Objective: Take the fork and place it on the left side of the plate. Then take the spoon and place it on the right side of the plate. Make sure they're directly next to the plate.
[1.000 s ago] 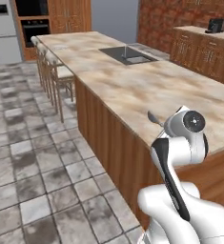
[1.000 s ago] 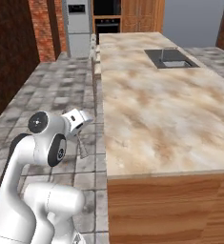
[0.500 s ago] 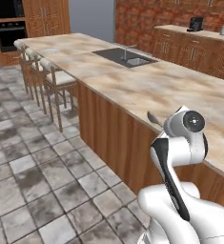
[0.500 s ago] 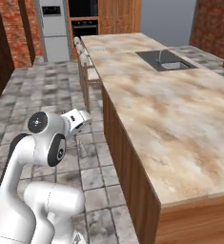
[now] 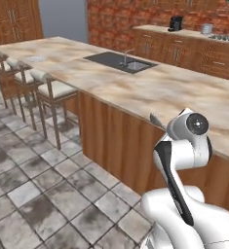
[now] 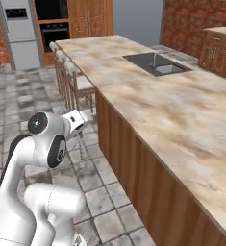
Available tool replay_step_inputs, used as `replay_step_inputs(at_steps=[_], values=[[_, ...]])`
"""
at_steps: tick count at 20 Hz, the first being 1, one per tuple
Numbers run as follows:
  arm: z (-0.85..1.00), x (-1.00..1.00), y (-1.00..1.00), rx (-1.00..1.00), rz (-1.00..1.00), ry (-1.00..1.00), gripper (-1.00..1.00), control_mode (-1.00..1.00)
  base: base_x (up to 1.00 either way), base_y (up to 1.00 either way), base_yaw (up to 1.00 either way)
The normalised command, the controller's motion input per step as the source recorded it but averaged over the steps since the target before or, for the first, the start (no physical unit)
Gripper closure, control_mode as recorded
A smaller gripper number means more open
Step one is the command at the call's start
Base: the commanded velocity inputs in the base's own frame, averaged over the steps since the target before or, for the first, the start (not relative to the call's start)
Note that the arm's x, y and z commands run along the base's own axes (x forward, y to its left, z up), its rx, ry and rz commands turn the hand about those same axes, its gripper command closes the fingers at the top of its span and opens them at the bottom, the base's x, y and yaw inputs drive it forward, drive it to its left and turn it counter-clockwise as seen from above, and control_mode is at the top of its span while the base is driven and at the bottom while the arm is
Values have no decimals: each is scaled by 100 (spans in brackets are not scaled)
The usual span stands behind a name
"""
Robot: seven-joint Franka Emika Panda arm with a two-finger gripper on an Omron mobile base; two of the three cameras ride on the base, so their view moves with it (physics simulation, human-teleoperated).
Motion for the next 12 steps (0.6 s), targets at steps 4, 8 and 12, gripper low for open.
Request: replay_step_inputs(at_steps=[4,8,12], values=[[0,0,0,0,0,0,100,100,61,100,-36],[0,0,0,0,0,0,100,100,63,100,-37],[0,0,0,0,0,0,100,100,62,100,-37]])
